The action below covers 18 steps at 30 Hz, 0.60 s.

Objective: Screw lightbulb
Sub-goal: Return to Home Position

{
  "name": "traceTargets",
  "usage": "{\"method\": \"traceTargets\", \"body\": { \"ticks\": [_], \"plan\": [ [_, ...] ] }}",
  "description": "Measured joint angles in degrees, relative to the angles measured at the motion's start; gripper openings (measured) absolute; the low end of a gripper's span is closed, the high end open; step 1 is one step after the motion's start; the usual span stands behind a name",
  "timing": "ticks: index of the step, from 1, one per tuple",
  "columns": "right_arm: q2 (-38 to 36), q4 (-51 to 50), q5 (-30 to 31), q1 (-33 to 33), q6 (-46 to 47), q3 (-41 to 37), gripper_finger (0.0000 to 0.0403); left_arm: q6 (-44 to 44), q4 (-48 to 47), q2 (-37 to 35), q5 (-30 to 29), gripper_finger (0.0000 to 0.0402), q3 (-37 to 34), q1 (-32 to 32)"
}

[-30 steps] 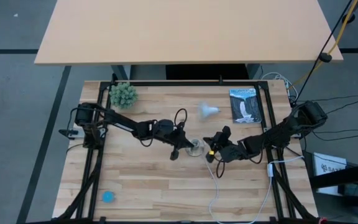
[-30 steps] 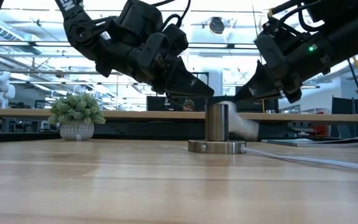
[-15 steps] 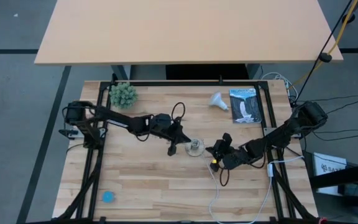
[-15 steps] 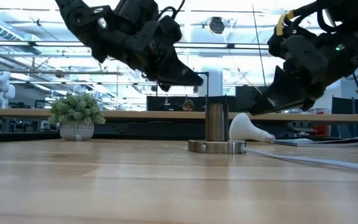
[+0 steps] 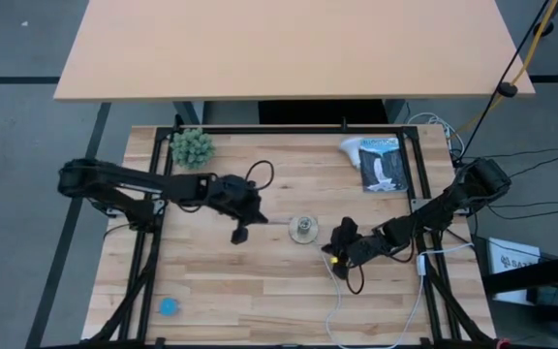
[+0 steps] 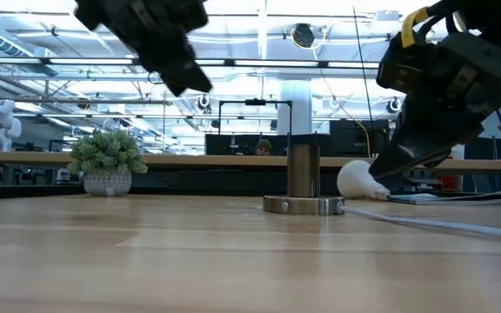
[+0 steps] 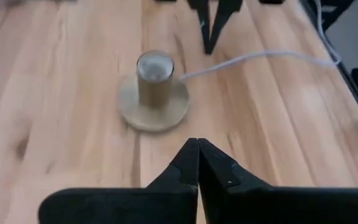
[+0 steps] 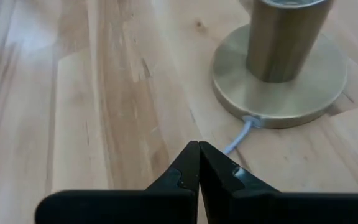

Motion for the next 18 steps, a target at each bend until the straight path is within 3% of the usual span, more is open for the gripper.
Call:
{"method": "traceTargets", "body": {
  "ticks": [7, 18],
  "plan": [
    [0.0, -0.7, -0.2, 0.0, -0.7, 0.0, 0.0000, -5.7, -4.5, -9.2, -11.8, 0.0000, -6.3, -6.8],
    [0.0, -0.8, 0.2, 0.0, -1.6, 0.0, 0.0000, -11.7, 9.3, -28.5, -23.5, 0.0000, -31.1, -15.4]
  ]
}}
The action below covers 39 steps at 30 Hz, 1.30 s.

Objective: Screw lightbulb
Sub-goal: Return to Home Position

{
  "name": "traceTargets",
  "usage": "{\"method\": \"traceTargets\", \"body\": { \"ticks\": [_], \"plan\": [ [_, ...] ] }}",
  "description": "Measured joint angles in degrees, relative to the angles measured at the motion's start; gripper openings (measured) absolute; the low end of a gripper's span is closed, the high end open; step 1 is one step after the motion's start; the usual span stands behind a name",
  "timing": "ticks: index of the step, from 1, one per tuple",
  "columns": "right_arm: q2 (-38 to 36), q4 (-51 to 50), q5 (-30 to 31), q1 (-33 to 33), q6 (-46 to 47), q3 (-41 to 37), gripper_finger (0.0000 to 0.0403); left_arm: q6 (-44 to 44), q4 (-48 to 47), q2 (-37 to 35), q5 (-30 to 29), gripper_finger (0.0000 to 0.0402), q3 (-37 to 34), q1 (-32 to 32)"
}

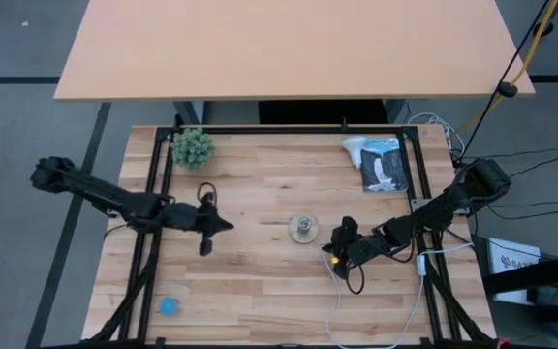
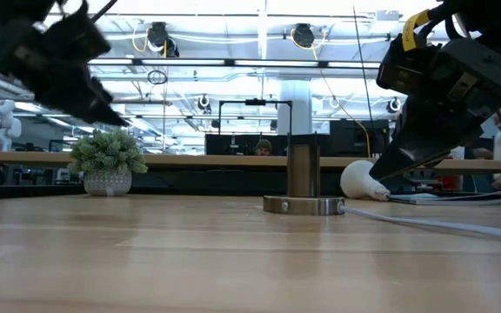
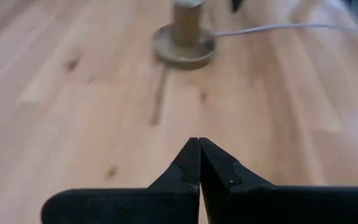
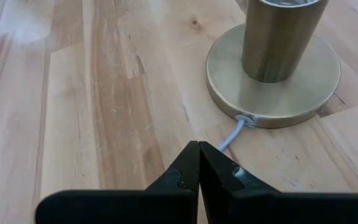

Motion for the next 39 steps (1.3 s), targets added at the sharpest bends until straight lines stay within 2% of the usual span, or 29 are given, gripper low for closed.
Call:
{"method": "traceTargets", "body": {
  "ticks": [4, 10, 14, 22, 25, 30, 34, 39],
  "plan": [
    [0.0, 0.0, 0.0, 0.0, 0.0, 0.0, 0.0000, 0.0, -0.1, -6.4, -3.5, 0.0000, -5.2, 0.3],
    [0.0, -0.2, 0.0, 0.0, -0.2, 0.0, 0.0000, 1.7, -6.2, -13.1, -4.3, 0.0000, -8.5, 2.5],
    [0.0, -0.2, 0.0, 0.0, -0.2, 0.0, 0.0000, 2.6, -10.6, -15.4, -4.4, 0.0000, -8.5, 4.7],
    [0.0, -0.2, 0.0, -0.1, -0.2, 0.0, 0.0000, 6.3, -10.9, -17.5, -4.3, 0.0000, -8.5, 9.2],
    [0.0, -0.2, 0.0, -0.1, 0.0, 0.0, 0.0000, 6.3, -10.9, -17.8, -2.4, 0.0000, -8.5, 9.9],
    [0.0, -0.2, 0.0, -0.1, 0.0, 0.0, 0.0000, 6.3, -11.9, -18.1, 4.4, 0.0000, -8.5, 9.8],
    [0.0, -0.2, 0.0, -0.1, 0.0, 0.0, 0.0000, 6.3, -14.8, -18.1, 5.2, 0.0000, -8.5, 9.8],
    [0.0, -0.2, 0.0, -0.1, 0.0, 0.0, 0.0000, 6.3, -12.7, -19.4, 5.5, 0.0000, -10.4, 9.8]
  ]
}}
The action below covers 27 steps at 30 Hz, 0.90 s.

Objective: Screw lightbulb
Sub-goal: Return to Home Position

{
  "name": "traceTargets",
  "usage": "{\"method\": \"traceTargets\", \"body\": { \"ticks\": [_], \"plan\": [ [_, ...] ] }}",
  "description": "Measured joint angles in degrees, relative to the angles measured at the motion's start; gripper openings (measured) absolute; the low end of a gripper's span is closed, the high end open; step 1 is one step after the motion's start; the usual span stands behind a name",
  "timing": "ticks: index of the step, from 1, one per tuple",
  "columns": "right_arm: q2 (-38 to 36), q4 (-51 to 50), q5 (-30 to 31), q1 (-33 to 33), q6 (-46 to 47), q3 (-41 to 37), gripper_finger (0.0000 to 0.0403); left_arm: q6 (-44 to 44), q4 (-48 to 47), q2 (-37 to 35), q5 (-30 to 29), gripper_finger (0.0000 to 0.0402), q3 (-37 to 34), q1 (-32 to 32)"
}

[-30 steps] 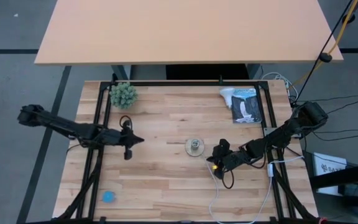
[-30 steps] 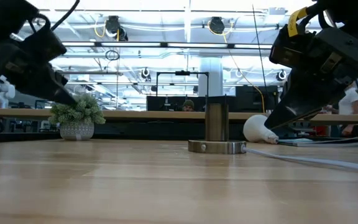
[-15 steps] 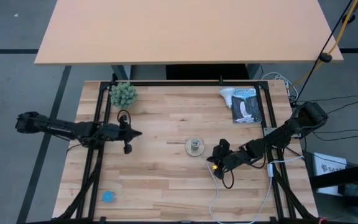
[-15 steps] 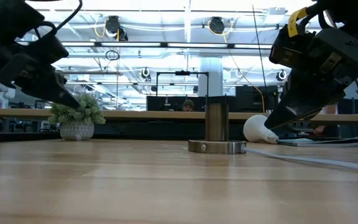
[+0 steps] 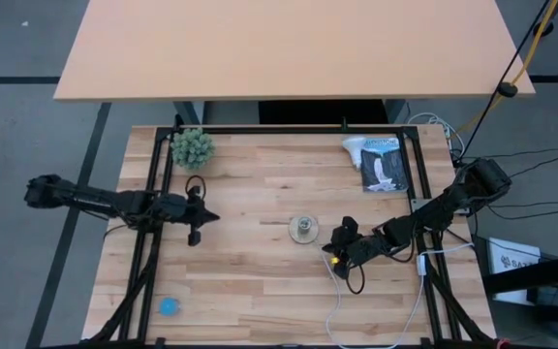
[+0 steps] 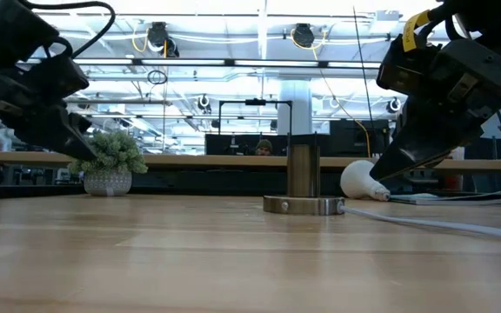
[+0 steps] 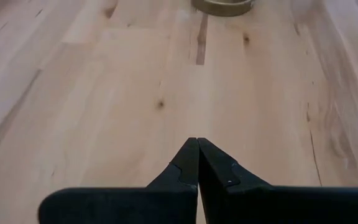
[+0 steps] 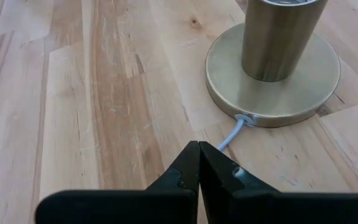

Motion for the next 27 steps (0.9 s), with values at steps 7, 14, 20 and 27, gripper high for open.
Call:
{"method": "traceTargets", "body": {
  "ticks": [7, 14, 20, 27],
  "plan": [
    [0.0, 0.0, 0.0, 0.0, 0.0, 0.0, 0.0000, 1.2, -0.1, -4.0, 4.9, 0.0000, -0.7, 0.0],
    [0.0, 0.0, 0.0, 0.0, 0.0, 0.0, 0.0000, 1.1, -0.4, -7.9, 4.2, 0.0000, -1.7, 0.0],
    [0.0, 0.0, 0.0, 0.0, 0.0, 0.0, 0.0000, 1.2, 0.7, -8.7, 3.8, 0.0000, -1.9, 0.0],
    [-0.1, -0.1, -0.5, 0.0, -0.7, 0.0, 0.0000, 0.0, 0.7, -8.7, 3.8, 0.0000, -1.9, 0.0]
  ]
}}
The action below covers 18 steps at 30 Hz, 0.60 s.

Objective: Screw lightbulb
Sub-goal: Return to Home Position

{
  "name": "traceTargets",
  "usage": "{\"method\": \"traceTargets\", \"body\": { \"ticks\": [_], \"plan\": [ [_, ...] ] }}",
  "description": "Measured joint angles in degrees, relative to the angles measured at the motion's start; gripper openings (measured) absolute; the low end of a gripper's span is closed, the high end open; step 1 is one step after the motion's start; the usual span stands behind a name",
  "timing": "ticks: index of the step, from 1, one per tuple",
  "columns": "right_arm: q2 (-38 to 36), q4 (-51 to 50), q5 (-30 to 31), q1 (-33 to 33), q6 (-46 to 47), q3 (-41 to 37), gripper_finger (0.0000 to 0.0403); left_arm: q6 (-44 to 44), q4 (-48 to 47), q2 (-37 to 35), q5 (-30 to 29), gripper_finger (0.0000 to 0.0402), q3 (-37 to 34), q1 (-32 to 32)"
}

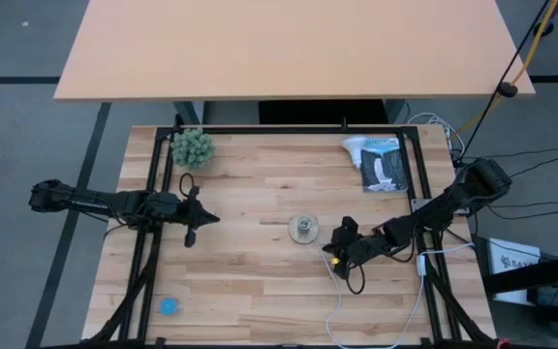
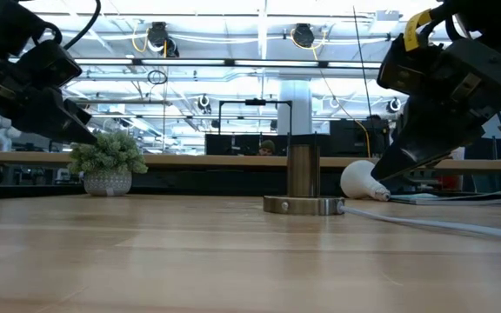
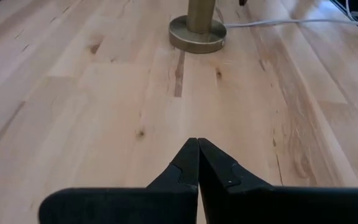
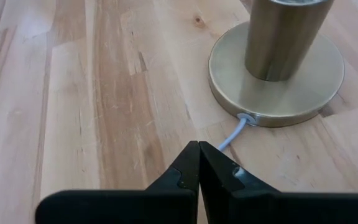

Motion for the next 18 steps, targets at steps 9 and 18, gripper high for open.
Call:
{"method": "traceTargets", "body": {
  "ticks": [9, 18],
  "plan": [
    [-4.5, -4.2, -4.3, -3.5, -16.6, -1.1, 0.0000, 0.0, 0.0, 0.0, 0.0, 0.0000, 0.0, 0.0],
    [-18.5, 7.4, -8.8, -14.0, -25.8, -15.4, 0.0000, -0.1, -0.1, 0.0, -0.1, 0.0000, 0.0, 0.0]
  ]
}}
